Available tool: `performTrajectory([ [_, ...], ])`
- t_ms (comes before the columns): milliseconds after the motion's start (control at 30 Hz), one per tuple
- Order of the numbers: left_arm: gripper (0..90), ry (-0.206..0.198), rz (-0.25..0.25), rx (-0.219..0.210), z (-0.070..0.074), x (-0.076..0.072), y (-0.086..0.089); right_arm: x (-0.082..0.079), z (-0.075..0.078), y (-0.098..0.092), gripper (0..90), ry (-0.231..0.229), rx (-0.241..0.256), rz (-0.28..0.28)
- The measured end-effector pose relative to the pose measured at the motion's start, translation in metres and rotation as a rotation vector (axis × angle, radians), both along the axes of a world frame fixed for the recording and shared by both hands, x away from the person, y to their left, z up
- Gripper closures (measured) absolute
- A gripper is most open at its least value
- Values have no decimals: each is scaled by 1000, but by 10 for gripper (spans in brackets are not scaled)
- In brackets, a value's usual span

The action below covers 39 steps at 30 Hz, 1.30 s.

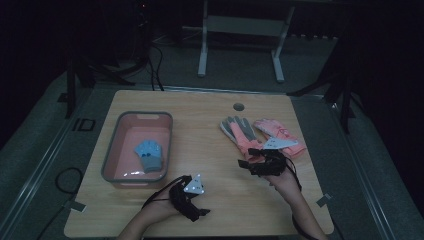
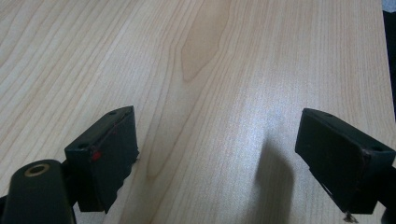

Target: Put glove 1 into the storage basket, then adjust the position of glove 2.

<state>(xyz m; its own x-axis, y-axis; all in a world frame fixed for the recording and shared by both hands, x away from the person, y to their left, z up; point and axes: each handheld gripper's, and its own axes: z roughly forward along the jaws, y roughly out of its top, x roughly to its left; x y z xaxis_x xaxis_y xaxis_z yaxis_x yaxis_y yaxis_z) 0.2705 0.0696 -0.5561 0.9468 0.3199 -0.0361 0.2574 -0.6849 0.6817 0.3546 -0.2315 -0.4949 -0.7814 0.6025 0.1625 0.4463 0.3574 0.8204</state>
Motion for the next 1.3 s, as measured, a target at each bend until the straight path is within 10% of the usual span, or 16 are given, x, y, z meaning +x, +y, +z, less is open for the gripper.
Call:
performTrajectory([
  [100,134,2,8,-11,0,0,1,3,-1,-3,447,-3,-25,-14],
  [133,134,6,16,-18,0,1,3,7,0,-7,632,19,-43,-11],
  [567,134,15,30,-23,-1,1,4,50,17,-29,551,-38,-96,-83],
  [867,134,24,31,-36,-3,0,4,106,14,-24,548,-37,-231,-104],
  [1300,134,24,14,-29,-4,-1,5,130,0,-9,535,-23,-276,-104],
])
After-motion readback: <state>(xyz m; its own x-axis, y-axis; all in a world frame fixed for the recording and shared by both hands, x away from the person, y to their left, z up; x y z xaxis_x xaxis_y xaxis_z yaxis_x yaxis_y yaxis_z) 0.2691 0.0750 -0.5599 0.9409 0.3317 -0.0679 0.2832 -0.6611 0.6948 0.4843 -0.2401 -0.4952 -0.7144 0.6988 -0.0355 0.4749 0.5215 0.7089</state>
